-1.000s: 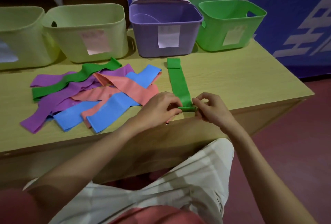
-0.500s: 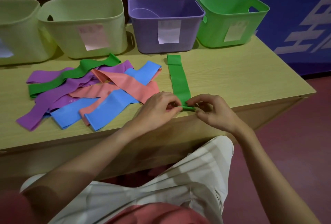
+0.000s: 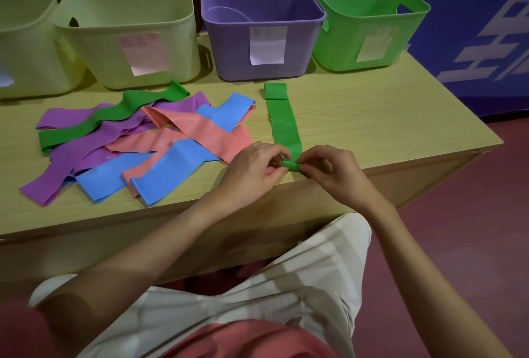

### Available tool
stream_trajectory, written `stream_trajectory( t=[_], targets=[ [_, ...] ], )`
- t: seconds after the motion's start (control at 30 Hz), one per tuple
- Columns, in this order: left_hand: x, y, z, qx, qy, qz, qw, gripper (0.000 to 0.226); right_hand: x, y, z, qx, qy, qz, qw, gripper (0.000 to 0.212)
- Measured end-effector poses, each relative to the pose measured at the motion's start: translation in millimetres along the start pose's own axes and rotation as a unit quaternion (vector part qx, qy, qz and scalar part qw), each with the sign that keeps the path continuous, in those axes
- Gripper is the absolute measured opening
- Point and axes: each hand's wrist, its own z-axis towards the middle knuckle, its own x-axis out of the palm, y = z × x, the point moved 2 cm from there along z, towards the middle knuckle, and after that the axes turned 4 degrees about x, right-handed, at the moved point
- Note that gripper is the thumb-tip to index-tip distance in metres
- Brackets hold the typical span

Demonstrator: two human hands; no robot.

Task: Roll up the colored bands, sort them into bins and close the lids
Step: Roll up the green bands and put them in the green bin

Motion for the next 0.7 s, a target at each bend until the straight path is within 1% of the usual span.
stream_trajectory(
  t=[0.27,0.53,0.7],
  targets=[
    [3.2,-3.3,-3.7,0.018,-0.031,0.086,0.996,0.015,6.4,-2.4,3.0,-0.028,-0.009,-0.019,0.999,0.010],
    [4.0,-3.6,-3.7,0.021,-0.026,0.106,0.994,0.009,8.6,-5.4,0.1,-0.040,-0.003,-0.032,0.999,0.013],
    [4.7,-2.3,-3.7,0.021,-0.019,0.106,0.994,0.011,8.9,-6.1,2.3,-0.040,0.003,-0.054,0.998,0.010]
  ],
)
